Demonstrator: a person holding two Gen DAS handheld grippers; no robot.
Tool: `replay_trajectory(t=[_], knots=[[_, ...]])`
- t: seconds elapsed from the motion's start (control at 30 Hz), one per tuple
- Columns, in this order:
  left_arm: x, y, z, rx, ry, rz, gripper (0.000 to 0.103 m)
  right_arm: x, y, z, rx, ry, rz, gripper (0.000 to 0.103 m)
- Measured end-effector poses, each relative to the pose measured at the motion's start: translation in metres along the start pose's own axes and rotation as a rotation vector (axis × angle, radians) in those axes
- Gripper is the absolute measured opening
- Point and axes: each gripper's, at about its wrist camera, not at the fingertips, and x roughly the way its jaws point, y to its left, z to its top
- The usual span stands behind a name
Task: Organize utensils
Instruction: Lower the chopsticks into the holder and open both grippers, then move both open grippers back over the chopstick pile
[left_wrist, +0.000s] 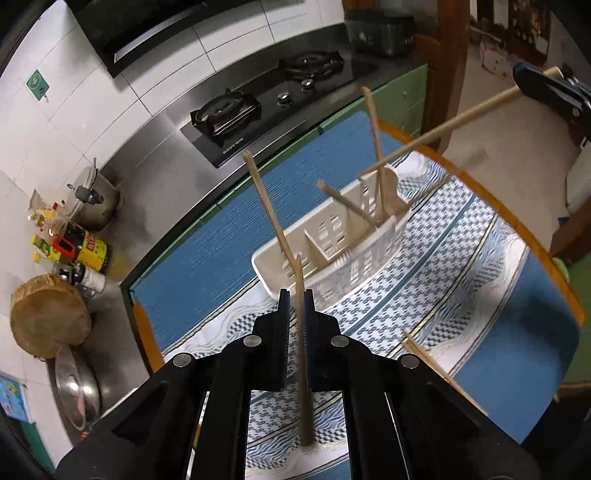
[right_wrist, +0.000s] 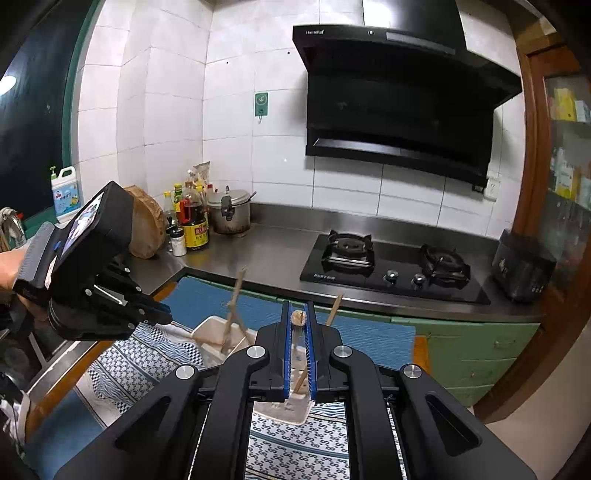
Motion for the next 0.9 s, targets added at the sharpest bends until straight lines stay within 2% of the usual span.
replay_trajectory(t=[0.17,0.3,0.63,0.8,0.87,0.9], knots=[[0.000,0.000,-0.005,-0.001,0.008,-0.006,0.005,-0.017,0.006,0.003,-0.021,-0.027,0.006,0.007],[-0.006,0.004,-0.006,-0.022,-0.026,-0.033,0.006,-0.024,0.009,0.007,-0.036,-0.030,0.008,0.007],[-0.019,0.014,-0.017,-0.093,-0.086,-0.075,0.007,0.023,0.003,-0.008,-0.010,0.151,0.047,0.007],[-0.026,0.014,-0.033,-0.128,-0.132,-0.102,0.007,0.041,0.006,-0.023,-0.018,0.196,0.032,0.007],[-0.030,0.014,-0.041,-0.150,-0.161,-0.101,0.008,0.040,0.008,-0.025,-0.021,0.186,0.022,0.011],[-0.031,0.013,-0.046,-0.156,-0.174,-0.109,0.008,0.036,0.008,-0.026,-0.022,0.174,0.012,0.017]])
